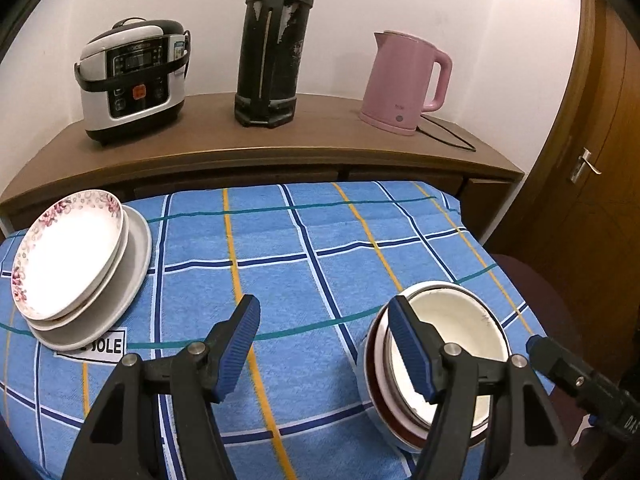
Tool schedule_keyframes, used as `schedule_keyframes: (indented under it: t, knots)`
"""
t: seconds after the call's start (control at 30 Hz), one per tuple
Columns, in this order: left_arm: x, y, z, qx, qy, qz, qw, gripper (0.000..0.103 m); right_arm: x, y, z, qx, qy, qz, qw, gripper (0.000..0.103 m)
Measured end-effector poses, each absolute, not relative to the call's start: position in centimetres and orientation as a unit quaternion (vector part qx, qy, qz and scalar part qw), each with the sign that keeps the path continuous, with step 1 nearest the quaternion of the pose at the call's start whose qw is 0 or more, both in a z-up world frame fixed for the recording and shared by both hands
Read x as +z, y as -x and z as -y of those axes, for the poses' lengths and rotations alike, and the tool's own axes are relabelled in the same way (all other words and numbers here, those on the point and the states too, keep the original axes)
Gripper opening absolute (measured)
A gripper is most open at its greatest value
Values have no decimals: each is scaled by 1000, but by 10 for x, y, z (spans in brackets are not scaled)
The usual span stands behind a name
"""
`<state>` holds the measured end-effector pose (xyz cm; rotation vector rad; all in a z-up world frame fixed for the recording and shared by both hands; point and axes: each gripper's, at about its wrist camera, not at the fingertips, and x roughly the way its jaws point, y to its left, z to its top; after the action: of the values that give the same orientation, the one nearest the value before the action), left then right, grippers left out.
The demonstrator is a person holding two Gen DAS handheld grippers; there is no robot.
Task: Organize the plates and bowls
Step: 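Open the left tool and reposition both tools around the nested bowls, then grip the rim of the nested bowl stack with the left tool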
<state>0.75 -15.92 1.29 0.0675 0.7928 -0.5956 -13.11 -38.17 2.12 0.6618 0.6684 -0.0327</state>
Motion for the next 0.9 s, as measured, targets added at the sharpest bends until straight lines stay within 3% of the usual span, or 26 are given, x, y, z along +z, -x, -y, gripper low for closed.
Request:
schedule_keyframes:
  t: [0.5,0.6,0.67,0.9]
  knots:
    - [5,-6,173,-278,-50,-390,876,68,9,127,380,-12,-322,-333,886,83]
    - [4,-7,174,-278,-48,-391,876,68,5,126,381,-22,-326,-337,883,75]
    - [4,-7,175,-278,-48,-391,876,68,5,125,381,-27,-323,-339,883,62]
    - [-1,-5,181,-285,-55,-393,872,68,-2,119,375,-27,-320,-349,880,62]
